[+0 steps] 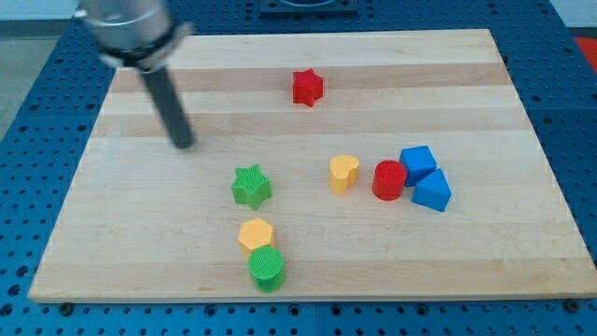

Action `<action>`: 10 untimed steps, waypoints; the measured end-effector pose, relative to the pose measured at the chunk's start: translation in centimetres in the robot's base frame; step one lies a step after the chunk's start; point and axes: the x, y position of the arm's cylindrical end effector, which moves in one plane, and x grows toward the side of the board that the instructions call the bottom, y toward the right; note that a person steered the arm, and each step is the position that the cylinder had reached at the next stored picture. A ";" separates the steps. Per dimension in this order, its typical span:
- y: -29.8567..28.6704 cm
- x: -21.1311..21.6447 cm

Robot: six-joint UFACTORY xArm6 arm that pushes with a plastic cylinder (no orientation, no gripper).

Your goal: Slide the green star closer to the yellow hexagon

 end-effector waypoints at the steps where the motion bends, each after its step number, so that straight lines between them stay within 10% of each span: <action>1: 2.8 2.6; 4: 12.2 9.6; 8: 5.2 2.9; 10: 5.9 6.6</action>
